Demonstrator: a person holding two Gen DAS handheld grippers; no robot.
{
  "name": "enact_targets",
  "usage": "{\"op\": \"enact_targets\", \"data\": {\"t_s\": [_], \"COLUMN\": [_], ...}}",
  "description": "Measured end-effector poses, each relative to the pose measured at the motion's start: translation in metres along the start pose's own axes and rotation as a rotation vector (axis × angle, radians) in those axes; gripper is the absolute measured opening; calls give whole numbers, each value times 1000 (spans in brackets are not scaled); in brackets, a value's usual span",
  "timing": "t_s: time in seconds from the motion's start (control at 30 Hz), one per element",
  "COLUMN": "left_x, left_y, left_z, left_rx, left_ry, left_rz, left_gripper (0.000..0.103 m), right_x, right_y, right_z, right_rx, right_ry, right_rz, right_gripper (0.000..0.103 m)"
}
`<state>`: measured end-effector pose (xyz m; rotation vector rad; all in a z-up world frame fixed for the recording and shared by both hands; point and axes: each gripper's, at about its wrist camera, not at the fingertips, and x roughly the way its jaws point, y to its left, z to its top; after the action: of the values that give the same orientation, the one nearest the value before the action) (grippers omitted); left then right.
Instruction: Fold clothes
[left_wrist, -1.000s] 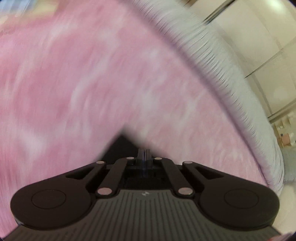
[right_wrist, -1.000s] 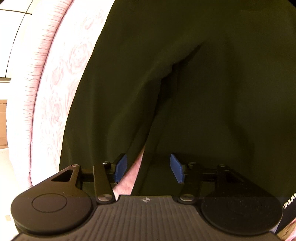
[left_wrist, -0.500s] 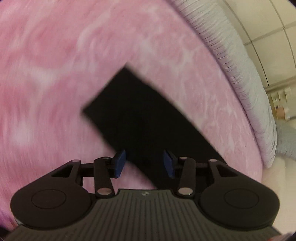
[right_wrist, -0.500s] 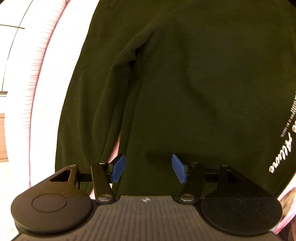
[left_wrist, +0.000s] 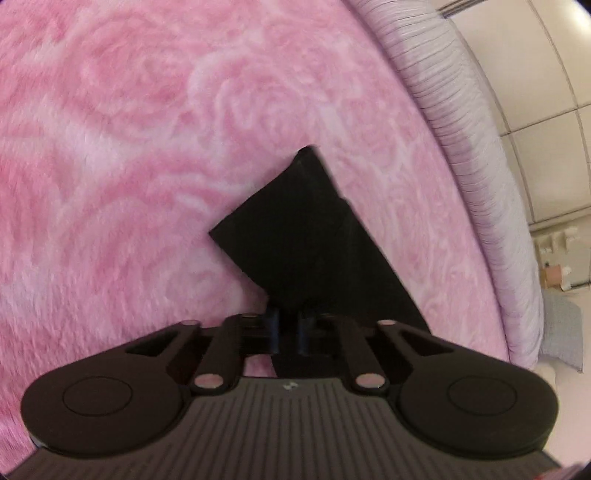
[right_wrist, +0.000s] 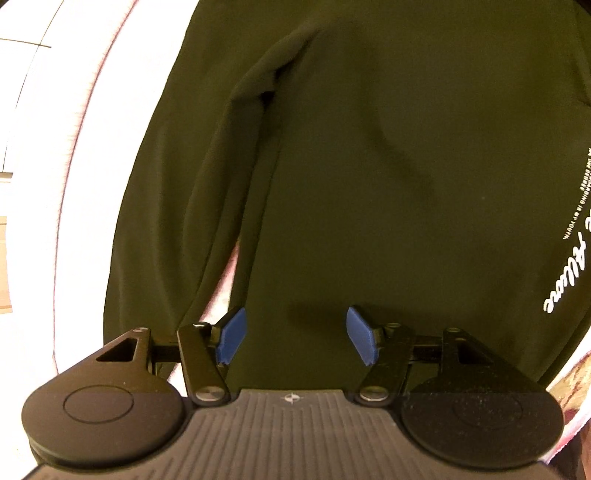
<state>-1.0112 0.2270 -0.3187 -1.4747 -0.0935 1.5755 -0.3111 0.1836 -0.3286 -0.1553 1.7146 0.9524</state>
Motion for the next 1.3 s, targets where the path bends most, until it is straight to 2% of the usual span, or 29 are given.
{"op": "enact_targets", "data": {"t_s": [0.1, 0.17, 0.23, 0.27, 0.3, 0.37, 0.4, 0.5, 0.53, 0.6, 0.7, 0.77, 0.87, 0.9, 0.93, 1.03, 1.07, 1.13, 1.2, 1.3], "left_x": [-9, -8, 9, 19, 28, 26, 20, -1, -7, -17, -22, -19, -4, 2, 8, 29, 38, 57, 70, 75], "left_y": [-17, -24, -25, -25, -25, -33, -36, -41, -41, -48, -87, -121, -173, -191, -209, -255, -268, -291, -311, -337], "left_z": [12, 23, 31, 33, 34, 30, 26, 11, 5, -11, -59, -103, -174, -198, -222, -295, -317, -359, -390, -415], "left_rx": [143, 228, 298, 314, 319, 341, 343, 301, 257, 214, 284, 338, 365, 369, 371, 358, 347, 323, 307, 309], "left_ry": [-94, -141, -135, -106, -75, -69, -74, -76, -55, 2, 107, 188, 274, 292, 305, 340, 355, 388, 414, 406], "left_rz": [-21, -4, 67, 103, 128, 159, 185, 284, 295, 255, 200, 143, 67, 46, 27, -8, -14, -13, -9, -28], "left_gripper": [3, 4, 6, 13, 16, 23, 35, 37, 36, 35, 34, 34, 35, 35, 35, 36, 36, 36, 36, 36], "right_x": [-3, -4, -5, -4, -4, -3, -4, -14, -18, -28, -52, -71, -101, -100, -97, -102, -105, -140, -151, -160], "right_y": [1, 1, 0, -2, -3, -7, -9, -18, -21, -29, -50, -68, -104, -103, -100, -108, -111, -158, -178, -177], "right_z": [5, 9, 13, 15, 16, 20, 22, 33, 39, 52, 81, 104, 149, 146, 139, 178, 191, 250, 265, 298], "right_rx": [-15, -23, -31, -36, -40, -47, -52, -94, -110, -138, -181, -205, -221, -221, -221, -223, -223, -215, -202, -179], "right_ry": [-10, -18, -22, -18, -15, -2, 4, 3, -3, -24, -75, -121, -178, -187, -195, -195, -195, -200, -189, -164], "right_rz": [4, 10, 13, 14, 15, 12, 14, 16, 14, 10, -4, -24, -46, -46, -45, -4, 12, 55, 75, 121], "right_gripper": [64, 64, 64, 64, 64, 64, 64, 64, 64, 64, 64, 63, 61, 60, 58, 41, 41, 41, 42, 54]}}
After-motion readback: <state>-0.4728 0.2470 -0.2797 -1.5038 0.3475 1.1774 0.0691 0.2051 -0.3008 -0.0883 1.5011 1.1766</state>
